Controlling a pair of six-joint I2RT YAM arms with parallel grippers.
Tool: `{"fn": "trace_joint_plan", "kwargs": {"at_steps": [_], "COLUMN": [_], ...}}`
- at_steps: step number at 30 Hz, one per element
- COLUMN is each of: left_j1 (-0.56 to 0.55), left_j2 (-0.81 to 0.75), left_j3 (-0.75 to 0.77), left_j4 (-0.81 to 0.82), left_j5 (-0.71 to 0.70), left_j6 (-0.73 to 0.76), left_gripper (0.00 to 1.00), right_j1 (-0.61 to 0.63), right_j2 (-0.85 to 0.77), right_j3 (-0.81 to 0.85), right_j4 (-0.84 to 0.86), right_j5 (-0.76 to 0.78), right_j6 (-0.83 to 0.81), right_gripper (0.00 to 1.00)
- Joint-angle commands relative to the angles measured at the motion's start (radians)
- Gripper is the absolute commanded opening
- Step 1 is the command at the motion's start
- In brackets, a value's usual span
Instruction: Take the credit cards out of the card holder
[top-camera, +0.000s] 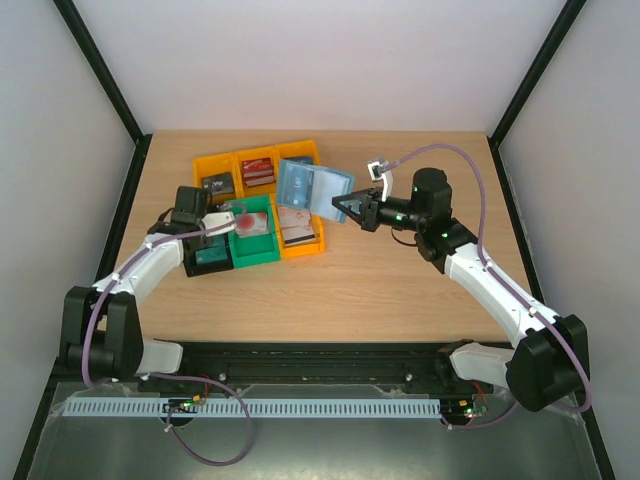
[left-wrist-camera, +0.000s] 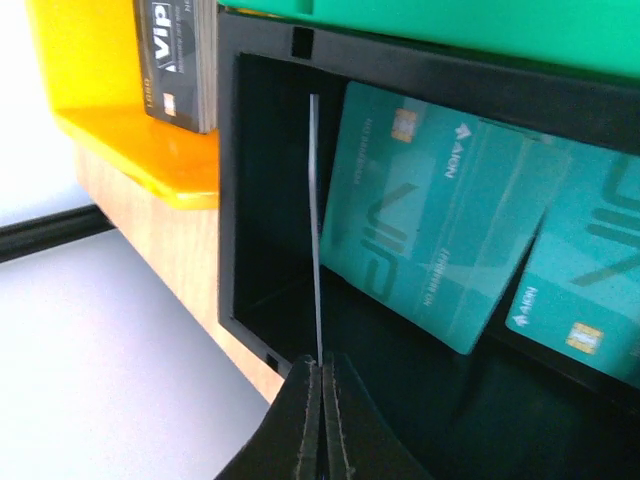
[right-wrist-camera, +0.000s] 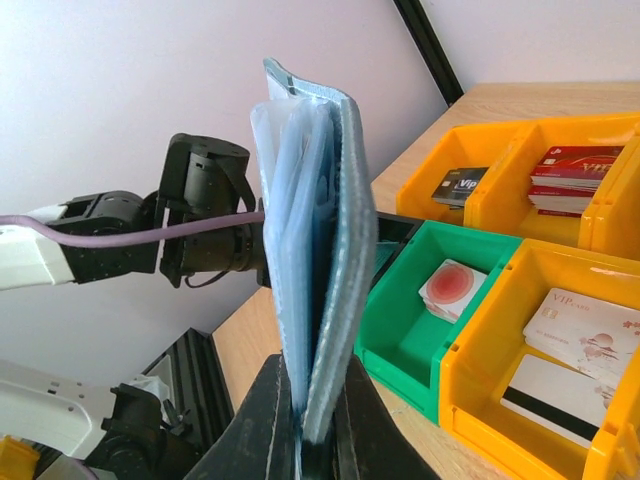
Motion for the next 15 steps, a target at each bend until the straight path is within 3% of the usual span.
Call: {"fn": "trace_joint_plan", "kwargs": {"at_steps": [1, 11, 12, 13, 15], "left_j1": [-0.006, -0.007, -0.009, -0.009, -0.009], "left_j2": [0.018, 0.063, 0.068, 0.072, 0.080], "left_j3": [-0.068, -0.190, -0.185, -0.174, -0.153], "left_j4": [0.178, 0.367, 0.373, 0.366, 0.315], "left_j5": [-0.066, -0.066, -0.069, -0.069, -0.063], "left_j6": [0.109, 0.177, 0.162, 0.144, 0.106], "left_gripper": [0.02, 0.02, 0.08, 0.21, 0.56], "right_j1": [-0.005, -0.006, -0.006, -0.006, -0.006], "right_j2": [-0.015, -0.035, -0.037, -0.038, -0.040], "right_j3": [0.011, -0.003, -0.002, -0.003, -0.004], "right_j4": [0.024, 0.025, 0.025, 0.023, 0.019], "right_j5": [-0.034, -0.042, -0.042, -0.041, -0.043], "right_j6": [-0.003, -0.004, -0.004, -0.003, -0.002], "right_gripper": [0.02, 0.02, 0.02, 0.02, 0.02]}}
